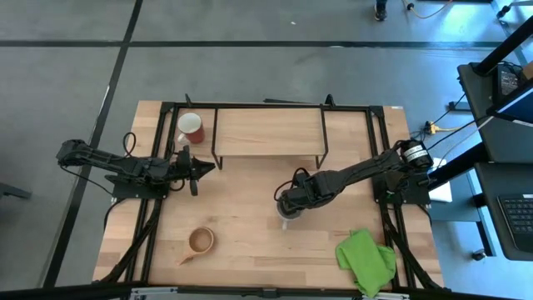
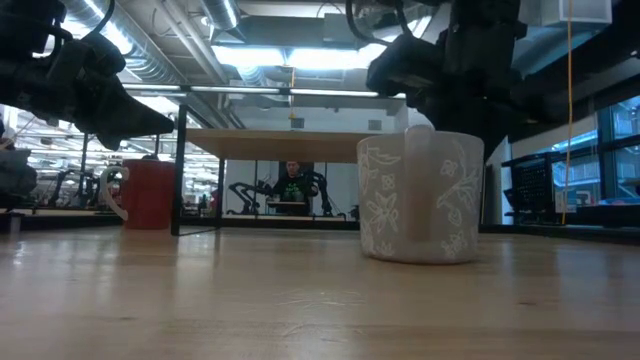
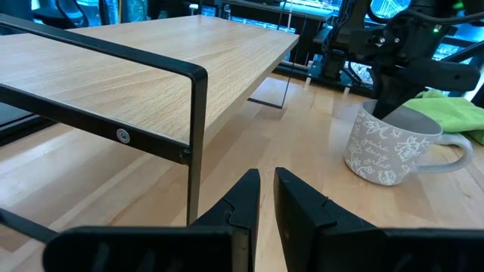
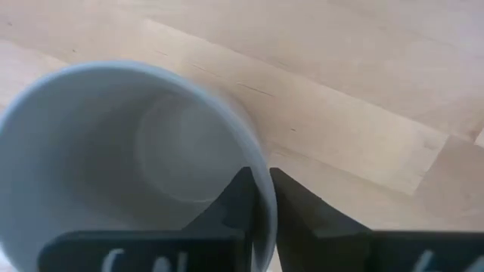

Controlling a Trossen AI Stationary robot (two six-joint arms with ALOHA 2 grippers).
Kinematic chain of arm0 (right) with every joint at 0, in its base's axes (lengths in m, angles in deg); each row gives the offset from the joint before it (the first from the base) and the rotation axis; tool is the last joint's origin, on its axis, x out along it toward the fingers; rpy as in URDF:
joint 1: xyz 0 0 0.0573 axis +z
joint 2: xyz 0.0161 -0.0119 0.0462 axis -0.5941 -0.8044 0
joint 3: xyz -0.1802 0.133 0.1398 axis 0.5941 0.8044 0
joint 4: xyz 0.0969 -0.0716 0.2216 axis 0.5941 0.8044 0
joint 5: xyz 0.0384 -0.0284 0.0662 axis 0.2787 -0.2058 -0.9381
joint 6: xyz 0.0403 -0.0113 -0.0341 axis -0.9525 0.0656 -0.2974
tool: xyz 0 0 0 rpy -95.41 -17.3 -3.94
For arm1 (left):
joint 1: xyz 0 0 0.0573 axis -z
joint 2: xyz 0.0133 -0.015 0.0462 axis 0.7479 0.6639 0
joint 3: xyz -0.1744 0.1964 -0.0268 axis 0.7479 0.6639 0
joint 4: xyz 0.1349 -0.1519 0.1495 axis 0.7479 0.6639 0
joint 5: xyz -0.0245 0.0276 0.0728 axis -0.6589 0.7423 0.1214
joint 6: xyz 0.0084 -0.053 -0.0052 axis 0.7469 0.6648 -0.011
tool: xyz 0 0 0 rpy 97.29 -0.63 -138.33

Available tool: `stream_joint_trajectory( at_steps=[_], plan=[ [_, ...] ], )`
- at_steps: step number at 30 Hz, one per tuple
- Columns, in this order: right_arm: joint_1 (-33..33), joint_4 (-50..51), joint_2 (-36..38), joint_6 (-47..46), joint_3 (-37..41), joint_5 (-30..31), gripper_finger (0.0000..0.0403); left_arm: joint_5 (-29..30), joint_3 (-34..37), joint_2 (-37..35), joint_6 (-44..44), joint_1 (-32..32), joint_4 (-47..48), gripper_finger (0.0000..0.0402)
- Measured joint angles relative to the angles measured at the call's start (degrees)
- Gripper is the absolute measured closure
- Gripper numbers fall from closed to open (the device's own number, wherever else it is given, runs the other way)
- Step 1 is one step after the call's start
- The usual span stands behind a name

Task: Stack small to large cups/mugs on shelf
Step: Put the gray mug on the shelf

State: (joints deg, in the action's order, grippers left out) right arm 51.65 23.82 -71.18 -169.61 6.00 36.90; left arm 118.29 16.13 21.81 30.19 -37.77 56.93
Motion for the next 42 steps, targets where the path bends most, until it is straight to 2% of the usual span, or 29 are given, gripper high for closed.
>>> stream_joint_trajectory(
  at_steps=[4, 9, 15, 42],
  plan=[
    [0.0, -0.01, 0.0, 1.17, 0.0, -0.23, 0.0376, 0.0, 0.01, 0.01, 0.0, 0.0, 0.0, 0.0366],
    [-0.53, -0.11, 0.0, 1.43, 0.0, -1.12, 0.0363, 0.0, 0.02, 0.02, 0.0, 0.0, 0.0, 0.0366],
    [-1.49, 0.9, -0.04, 4.7, -1.25, -1.27, 0.0377, 0.0, 0.02, 0.02, 0.0, 0.0, 0.0, 0.0366],
    [-13.9, 13.22, -0.02, 28.68, -20.72, -1.51, 0.0376, 0.0, 0.0, 0.0, 0.0, 0.0, 0.0, 0.0366]
  ],
)
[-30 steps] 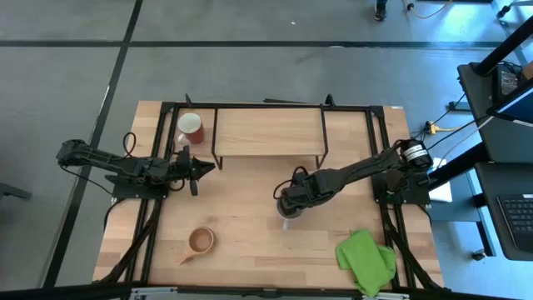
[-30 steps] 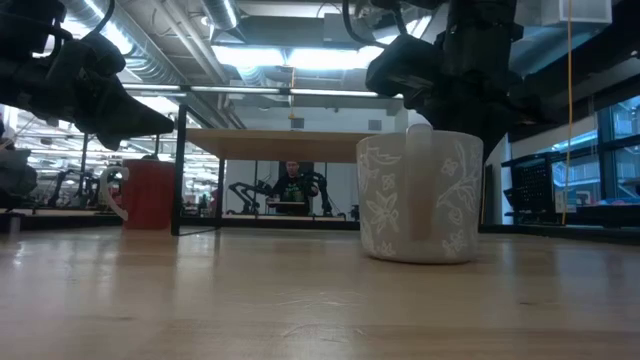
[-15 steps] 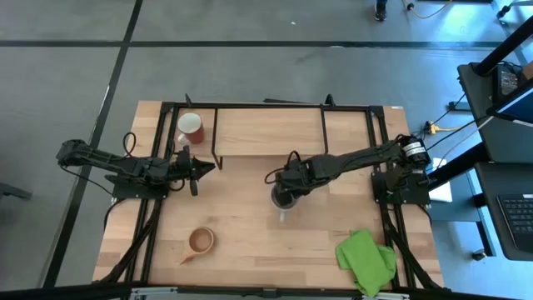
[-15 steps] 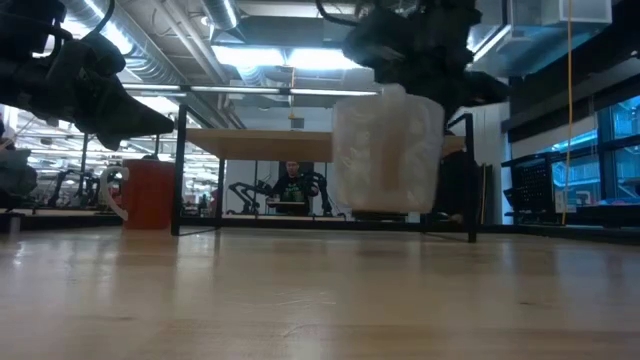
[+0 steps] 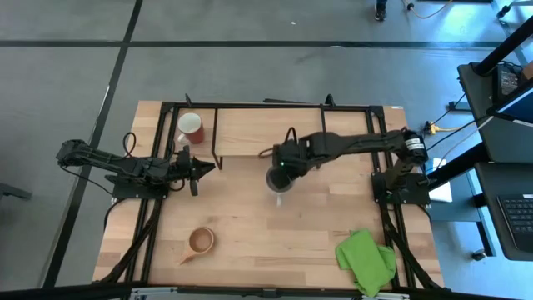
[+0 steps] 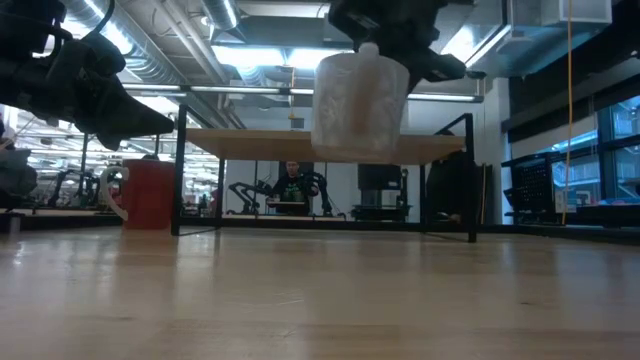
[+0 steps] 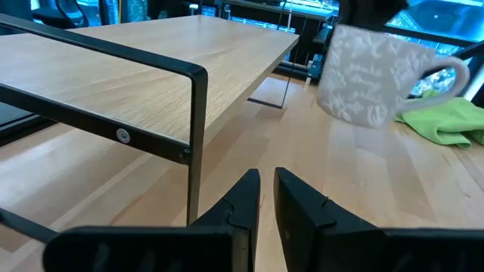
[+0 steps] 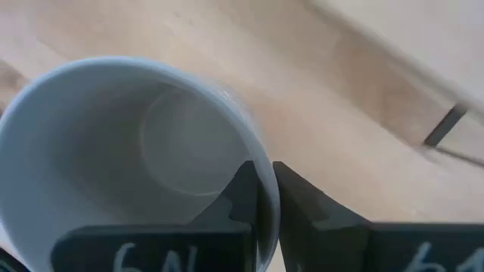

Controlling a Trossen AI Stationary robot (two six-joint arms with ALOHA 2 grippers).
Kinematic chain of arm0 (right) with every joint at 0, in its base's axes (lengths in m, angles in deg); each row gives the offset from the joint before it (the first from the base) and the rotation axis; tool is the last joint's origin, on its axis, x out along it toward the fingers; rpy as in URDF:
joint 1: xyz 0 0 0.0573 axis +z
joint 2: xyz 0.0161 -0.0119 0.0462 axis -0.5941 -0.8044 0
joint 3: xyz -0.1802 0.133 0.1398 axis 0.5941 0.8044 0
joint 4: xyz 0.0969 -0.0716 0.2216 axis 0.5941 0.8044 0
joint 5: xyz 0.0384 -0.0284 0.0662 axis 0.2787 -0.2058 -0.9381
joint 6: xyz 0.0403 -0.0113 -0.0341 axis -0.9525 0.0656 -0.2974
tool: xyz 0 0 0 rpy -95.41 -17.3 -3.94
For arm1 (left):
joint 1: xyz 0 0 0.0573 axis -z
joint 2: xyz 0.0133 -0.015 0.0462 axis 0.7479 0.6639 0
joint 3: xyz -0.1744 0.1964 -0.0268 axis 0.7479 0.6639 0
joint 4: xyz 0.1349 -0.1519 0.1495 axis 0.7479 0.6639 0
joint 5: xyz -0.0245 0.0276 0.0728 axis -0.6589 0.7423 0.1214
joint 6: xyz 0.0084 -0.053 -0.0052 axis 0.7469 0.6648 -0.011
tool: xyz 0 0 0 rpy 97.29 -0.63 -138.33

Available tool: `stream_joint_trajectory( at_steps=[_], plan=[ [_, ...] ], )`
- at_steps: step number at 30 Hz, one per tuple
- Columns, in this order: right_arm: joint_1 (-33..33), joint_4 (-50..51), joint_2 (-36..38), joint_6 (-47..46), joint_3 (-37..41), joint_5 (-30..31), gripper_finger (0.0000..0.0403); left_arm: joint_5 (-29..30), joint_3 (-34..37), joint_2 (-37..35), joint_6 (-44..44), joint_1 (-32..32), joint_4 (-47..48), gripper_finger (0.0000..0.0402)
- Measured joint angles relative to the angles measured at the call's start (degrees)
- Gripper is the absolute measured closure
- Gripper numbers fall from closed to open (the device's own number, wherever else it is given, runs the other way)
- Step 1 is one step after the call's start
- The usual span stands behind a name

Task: Stack small to large cups/mugs on shelf
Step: Put the gray mug on the shelf

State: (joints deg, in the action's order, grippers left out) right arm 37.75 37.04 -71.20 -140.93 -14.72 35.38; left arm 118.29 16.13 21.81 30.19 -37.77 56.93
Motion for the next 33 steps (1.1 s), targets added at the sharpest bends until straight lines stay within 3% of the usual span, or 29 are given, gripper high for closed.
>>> stream_joint_trajectory(
  at_steps=[15, 33],
  plan=[
    [-9.23, 3.39, 0.1, 13.67, -9.18, -0.14, 0.0373, 0.0, 0.02, 0.02, 0.0, 0.0, 0.0, 0.0367],
    [-16.58, -1.3, 0.11, 25.07, -10.16, -2.95, 0.0374, -0.02, 0.01, 0.02, 0.0, 0.0, 0.0, 0.0367]
  ],
)
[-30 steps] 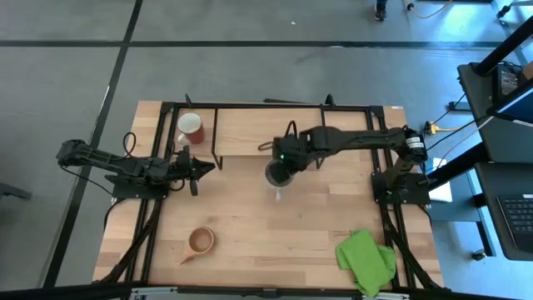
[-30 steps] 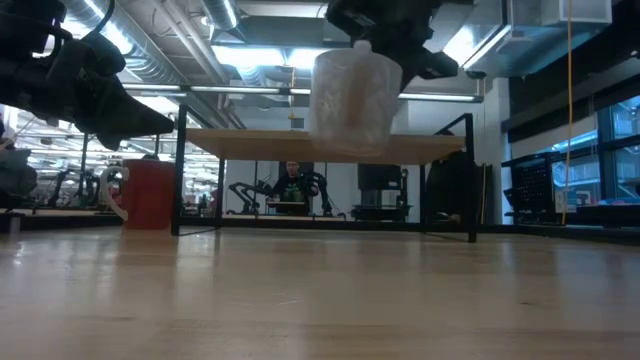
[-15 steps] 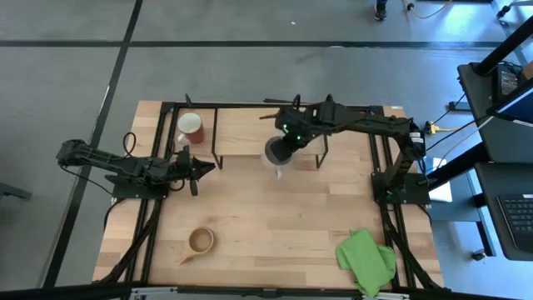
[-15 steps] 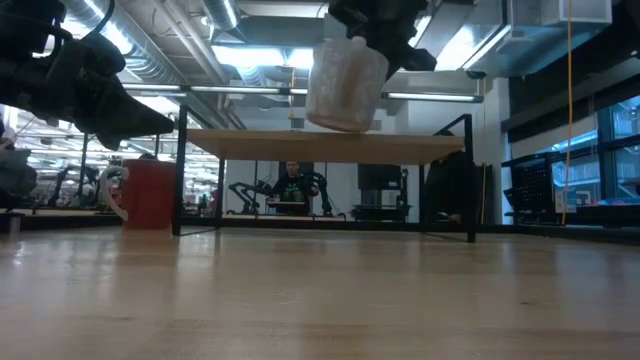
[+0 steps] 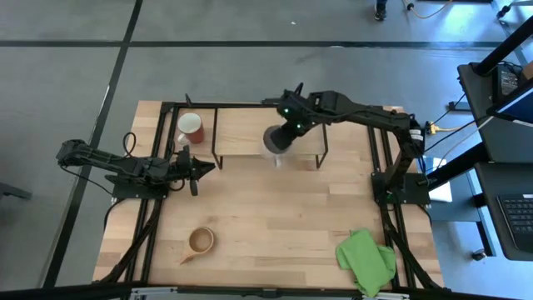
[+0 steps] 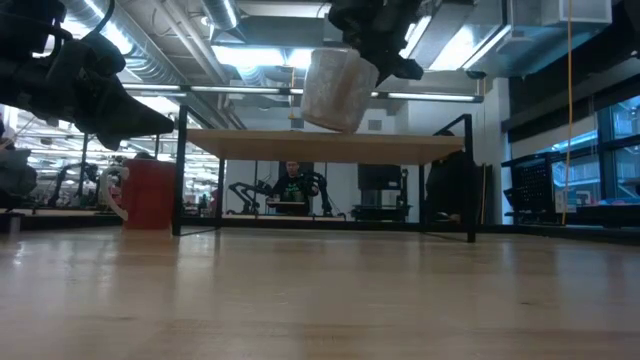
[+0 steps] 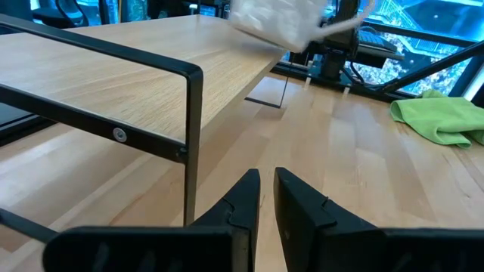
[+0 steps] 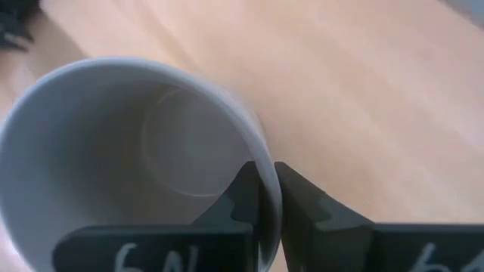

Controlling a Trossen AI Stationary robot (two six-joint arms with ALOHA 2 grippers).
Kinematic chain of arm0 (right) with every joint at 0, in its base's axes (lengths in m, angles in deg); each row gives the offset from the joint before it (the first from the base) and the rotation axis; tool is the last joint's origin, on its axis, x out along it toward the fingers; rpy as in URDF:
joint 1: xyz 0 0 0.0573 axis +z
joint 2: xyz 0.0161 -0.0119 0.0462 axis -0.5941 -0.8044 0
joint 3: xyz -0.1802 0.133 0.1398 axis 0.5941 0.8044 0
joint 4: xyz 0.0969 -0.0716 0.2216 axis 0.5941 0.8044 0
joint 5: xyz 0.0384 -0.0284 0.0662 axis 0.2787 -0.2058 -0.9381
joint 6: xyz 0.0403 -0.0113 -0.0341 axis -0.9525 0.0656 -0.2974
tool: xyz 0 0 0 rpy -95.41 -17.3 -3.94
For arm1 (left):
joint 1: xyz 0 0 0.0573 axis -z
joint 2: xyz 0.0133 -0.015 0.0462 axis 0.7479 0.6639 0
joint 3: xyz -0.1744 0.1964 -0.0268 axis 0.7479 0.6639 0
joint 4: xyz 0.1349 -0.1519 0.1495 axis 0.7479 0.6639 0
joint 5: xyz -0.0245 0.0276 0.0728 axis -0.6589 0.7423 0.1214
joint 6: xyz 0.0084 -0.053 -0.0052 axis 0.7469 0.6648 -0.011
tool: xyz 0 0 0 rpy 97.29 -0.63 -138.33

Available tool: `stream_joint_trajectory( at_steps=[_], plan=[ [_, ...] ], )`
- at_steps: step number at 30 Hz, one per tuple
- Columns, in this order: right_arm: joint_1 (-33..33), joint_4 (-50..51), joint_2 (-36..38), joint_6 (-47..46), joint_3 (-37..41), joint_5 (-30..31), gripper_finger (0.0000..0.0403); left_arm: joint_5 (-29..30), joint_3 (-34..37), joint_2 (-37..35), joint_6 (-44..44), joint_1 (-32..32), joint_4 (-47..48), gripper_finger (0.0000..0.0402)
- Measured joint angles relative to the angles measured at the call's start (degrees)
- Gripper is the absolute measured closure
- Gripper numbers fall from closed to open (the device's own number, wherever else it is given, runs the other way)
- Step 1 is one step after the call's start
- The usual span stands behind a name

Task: Stack small to large cups/mugs on shelf
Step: Put the gray mug on the shelf

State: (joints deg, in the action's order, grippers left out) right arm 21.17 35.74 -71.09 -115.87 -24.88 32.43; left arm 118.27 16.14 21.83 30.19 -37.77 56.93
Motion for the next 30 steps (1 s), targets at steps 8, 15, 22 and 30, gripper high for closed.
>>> stream_joint_trajectory(
  at_steps=[8, 15, 22, 30],
  plan=[
    [-3.48, -2.17, 0.0, 4.91, 0.02, 0.03, 0.0374, 0.01, 0.0, 0.0, 0.0, 0.0, 0.0, 0.0367],
    [-5.77, -4.27, -0.02, 7.61, 0.02, 0.95, 0.0371, 0.0, 0.0, 0.0, 0.0, 0.0, 0.0, 0.0367],
    [-6.0, -4.87, -0.89, 8.5, 0.05, -0.13, 0.0363, 0.0, 0.0, 0.0, 0.0, 0.0, 0.0, 0.0367],
    [-6.03, -6.51, -3.45, 9.25, -0.09, -1.75, 0.0365, 0.01, 0.0, -0.01, 0.0, 0.0, 0.0, 0.0367]
  ],
)
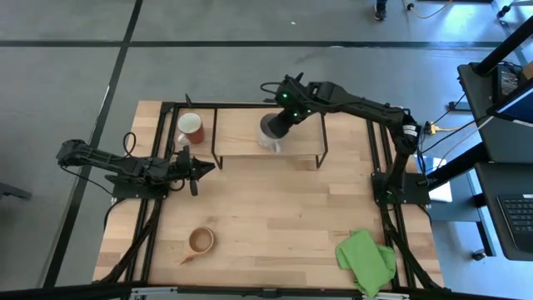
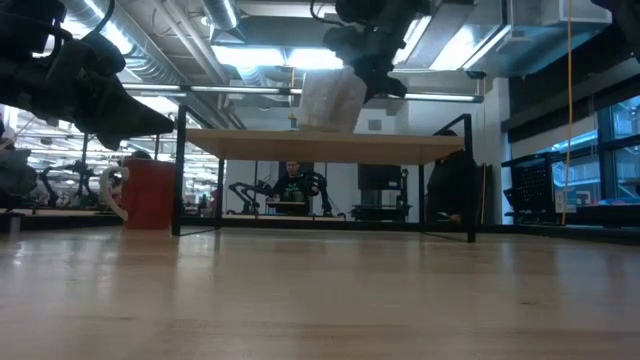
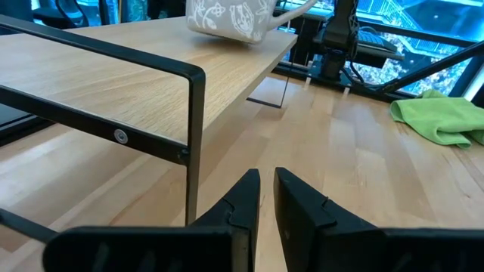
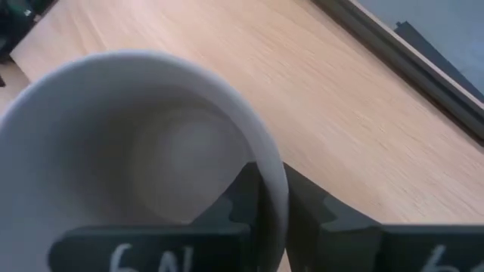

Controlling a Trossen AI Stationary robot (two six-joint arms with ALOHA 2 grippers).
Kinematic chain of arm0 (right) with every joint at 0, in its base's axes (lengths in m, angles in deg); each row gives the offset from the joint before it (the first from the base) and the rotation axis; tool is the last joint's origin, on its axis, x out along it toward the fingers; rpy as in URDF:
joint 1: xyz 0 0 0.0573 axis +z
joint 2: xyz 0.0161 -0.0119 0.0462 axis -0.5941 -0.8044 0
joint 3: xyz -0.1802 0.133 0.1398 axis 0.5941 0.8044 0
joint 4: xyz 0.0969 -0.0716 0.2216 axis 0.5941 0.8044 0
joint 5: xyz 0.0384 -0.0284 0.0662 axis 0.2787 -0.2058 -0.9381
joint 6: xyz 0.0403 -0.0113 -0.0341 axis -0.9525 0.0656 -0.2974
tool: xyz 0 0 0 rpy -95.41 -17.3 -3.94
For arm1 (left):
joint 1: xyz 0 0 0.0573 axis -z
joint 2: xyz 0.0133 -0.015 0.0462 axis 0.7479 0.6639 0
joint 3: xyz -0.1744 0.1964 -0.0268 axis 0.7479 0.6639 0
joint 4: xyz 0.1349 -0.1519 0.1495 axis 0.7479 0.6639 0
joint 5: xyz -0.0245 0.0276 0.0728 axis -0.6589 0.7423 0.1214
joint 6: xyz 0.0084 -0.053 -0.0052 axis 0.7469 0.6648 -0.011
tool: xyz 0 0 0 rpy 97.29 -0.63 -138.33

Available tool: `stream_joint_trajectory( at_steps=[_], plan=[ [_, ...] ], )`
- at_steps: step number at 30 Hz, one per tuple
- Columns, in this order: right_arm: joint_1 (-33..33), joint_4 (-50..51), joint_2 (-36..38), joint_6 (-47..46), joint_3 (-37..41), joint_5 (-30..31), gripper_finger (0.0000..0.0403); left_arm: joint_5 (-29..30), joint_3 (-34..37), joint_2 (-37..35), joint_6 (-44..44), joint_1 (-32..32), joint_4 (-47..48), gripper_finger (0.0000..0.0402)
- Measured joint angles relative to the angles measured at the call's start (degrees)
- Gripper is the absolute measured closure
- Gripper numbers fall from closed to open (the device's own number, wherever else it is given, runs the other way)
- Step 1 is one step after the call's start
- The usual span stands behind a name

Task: Stack small to large cups/mugs on shelf
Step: Put the gray mug on the shelf

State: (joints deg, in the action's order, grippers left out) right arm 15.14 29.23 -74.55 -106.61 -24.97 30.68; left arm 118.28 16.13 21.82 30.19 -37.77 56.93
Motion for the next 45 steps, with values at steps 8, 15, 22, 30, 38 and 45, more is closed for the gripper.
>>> stream_joint_trajectory(
  at_steps=[8, 15, 22, 30, 38, 45],
  plan=[
    [-0.58, 0.29, -0.44, 1.77, -1.94, -0.02, 0.036, -0.01, -0.01, 0.01, 0.0, 0.0, 0.0, 0.0366],
    [-0.76, 0.86, -0.44, 1.64, -2.4, 0.06, 0.036, -0.01, 0.0, 0.01, 0.0, 0.0, 0.0, 0.0366],
    [-0.76, 0.36, -0.43, 1.37, -2.47, -1.07, 0.0346, -0.01, 0.01, -0.01, 0.0, 0.0, 0.0, 0.0366],
    [-0.8, -1.78, -0.33, 1.37, -2.56, -1.05, 0.0306, -0.01, 0.01, 0.01, 0.0, 0.0, 0.0, 0.0366],
    [-1.23, -1.68, -0.31, 1.4, -2.56, -1.03, 0.0296, -0.01, 0.0, 0.0, 0.0, 0.0, 0.0, 0.0366],
    [-2.19, -1.84, 0.52, 1.53, -2.56, -0.87, 0.0296, -0.01, 0.0, 0.01, 0.0, 0.0, 0.0, 0.0366]
  ],
)
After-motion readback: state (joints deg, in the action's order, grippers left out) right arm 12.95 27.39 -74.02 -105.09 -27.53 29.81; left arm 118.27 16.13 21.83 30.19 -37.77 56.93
